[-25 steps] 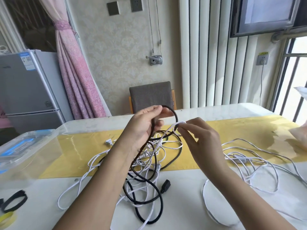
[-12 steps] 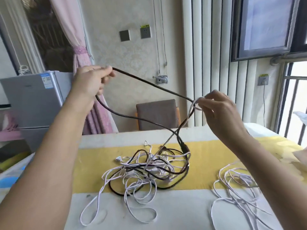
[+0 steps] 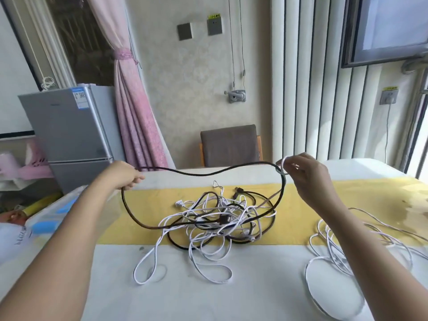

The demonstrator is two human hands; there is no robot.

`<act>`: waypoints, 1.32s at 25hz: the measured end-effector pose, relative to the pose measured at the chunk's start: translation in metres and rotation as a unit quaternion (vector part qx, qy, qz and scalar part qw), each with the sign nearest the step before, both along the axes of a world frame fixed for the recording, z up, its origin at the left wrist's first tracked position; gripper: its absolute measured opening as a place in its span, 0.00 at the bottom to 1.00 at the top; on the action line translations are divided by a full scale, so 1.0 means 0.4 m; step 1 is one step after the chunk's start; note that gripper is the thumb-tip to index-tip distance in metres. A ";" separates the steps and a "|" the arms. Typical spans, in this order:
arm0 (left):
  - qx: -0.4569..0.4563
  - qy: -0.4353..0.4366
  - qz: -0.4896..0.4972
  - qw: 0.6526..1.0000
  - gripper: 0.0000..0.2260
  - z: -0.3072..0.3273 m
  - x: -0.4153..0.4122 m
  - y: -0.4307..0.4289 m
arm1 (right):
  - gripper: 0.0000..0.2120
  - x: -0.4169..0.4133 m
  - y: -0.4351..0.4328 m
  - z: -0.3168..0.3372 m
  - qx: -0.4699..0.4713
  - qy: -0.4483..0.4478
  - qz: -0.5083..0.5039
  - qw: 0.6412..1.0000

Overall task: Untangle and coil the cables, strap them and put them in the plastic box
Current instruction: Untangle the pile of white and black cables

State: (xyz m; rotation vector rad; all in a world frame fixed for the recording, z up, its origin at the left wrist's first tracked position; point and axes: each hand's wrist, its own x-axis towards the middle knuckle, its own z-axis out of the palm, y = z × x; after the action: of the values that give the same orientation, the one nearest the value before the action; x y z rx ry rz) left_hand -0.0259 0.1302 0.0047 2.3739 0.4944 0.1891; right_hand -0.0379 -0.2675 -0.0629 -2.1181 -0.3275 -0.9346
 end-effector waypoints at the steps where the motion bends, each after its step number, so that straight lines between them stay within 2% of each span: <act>1: 0.103 0.069 -0.015 0.992 0.11 -0.009 -0.006 -0.030 | 0.06 -0.002 0.007 0.002 -0.006 0.006 0.015 1.000; 2: 0.202 0.090 -0.043 0.974 0.16 -0.017 -0.011 -0.066 | 0.06 -0.004 0.016 0.005 -0.012 0.004 0.024 1.000; 3: 0.256 0.062 -0.093 0.960 0.20 -0.017 -0.025 -0.121 | 0.06 -0.008 0.028 0.010 -0.017 -0.004 0.032 0.999; 4: 0.256 0.006 -0.168 0.952 0.23 -0.014 -0.046 -0.188 | 0.06 -0.012 0.042 0.018 -0.018 -0.016 0.042 0.999; 5: 0.221 -0.042 -0.258 0.940 0.23 -0.009 -0.072 -0.259 | 0.06 -0.020 0.056 0.028 -0.015 -0.032 0.057 0.998; 7: 0.101 -0.097 -0.401 0.905 0.13 -0.007 -0.116 -0.392 | 0.07 -0.035 0.079 0.049 -0.013 -0.065 0.093 0.994; 8: 0.048 -0.109 -0.437 0.892 0.07 -0.011 -0.124 -0.437 | 0.07 -0.042 0.085 0.055 -0.021 -0.078 0.106 0.991; 9: 0.012 -0.137 -0.446 0.885 0.08 -0.008 -0.116 -0.458 | 0.06 -0.047 0.087 0.056 -0.029 -0.084 0.115 0.989; 11: -0.050 -0.208 -0.402 0.890 0.14 0.015 -0.086 -0.453 | 0.06 -0.051 0.079 0.048 -0.035 -0.076 0.118 0.989; 13: -0.189 -0.264 -0.332 0.886 0.15 0.058 -0.060 -0.422 | 0.06 -0.045 0.070 0.035 -0.030 -0.064 0.100 0.993; 15: -0.343 -0.308 -0.268 0.846 0.14 0.112 -0.041 -0.384 | 0.07 -0.029 0.064 0.030 -0.019 -0.074 0.067 0.995; 17: -0.429 -0.349 -0.220 0.804 0.13 0.161 -0.031 -0.342 | 0.07 -0.008 0.063 0.037 -0.013 -0.094 0.028 0.995; 22: -0.544 -0.415 -0.139 0.716 0.14 0.235 -0.017 -0.181 | 0.09 0.037 0.031 0.100 0.005 -0.145 -0.059 0.988; 23: -0.543 -0.427 -0.118 0.713 0.14 0.233 -0.019 -0.149 | 0.09 0.043 0.021 0.110 0.012 -0.151 -0.072 0.986; 24: -0.515 -0.444 -0.084 0.728 0.14 0.216 -0.013 -0.110 | 0.09 0.050 0.011 0.113 0.021 -0.153 -0.084 0.984; 25: -0.452 -0.460 -0.043 0.763 0.15 0.191 -0.010 -0.080 | 0.09 0.057 0.001 0.110 0.030 -0.153 -0.096 0.983; 26: -0.355 -0.455 0.006 0.817 0.15 0.157 -0.002 -0.050 | 0.08 0.060 -0.006 0.101 0.037 -0.150 -0.103 0.983; 27: -0.239 -0.410 0.052 0.879 0.16 0.121 0.017 -0.017 | 0.08 0.060 -0.009 0.085 0.040 -0.142 -0.100 0.984; 28: -0.120 -0.314 0.074 0.939 0.15 0.079 0.048 0.018 | 0.07 0.057 -0.009 0.069 0.037 -0.130 -0.083 0.987; 29: -0.001 -0.174 0.077 0.982 0.13 0.041 0.065 0.035 | 0.07 0.052 -0.006 0.054 0.029 -0.114 -0.056 0.991; 30: 0.128 -0.040 0.051 0.990 0.10 0.003 0.079 0.038 | 0.06 0.045 0.000 0.042 0.018 -0.098 -0.027 0.995; 31: 0.225 0.046 0.008 0.973 0.10 -0.027 0.087 0.028 | 0.06 0.037 0.011 0.035 0.003 -0.088 -0.002 0.996; 32: 0.269 0.064 -0.052 0.959 0.10 -0.039 0.082 -0.011 | 0.06 0.028 0.024 0.033 -0.014 -0.083 0.019 0.996; 33: 0.232 0.019 -0.118 0.965 0.11 -0.040 0.065 -0.079 | 0.06 0.019 0.040 0.034 -0.028 -0.079 0.039 0.996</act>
State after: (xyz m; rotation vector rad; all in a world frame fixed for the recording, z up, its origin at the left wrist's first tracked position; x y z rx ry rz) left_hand 0.0000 0.0985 -0.0112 2.8743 0.1905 0.1634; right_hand -0.0302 -0.2517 -0.0491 -2.0698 -0.5185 -1.0601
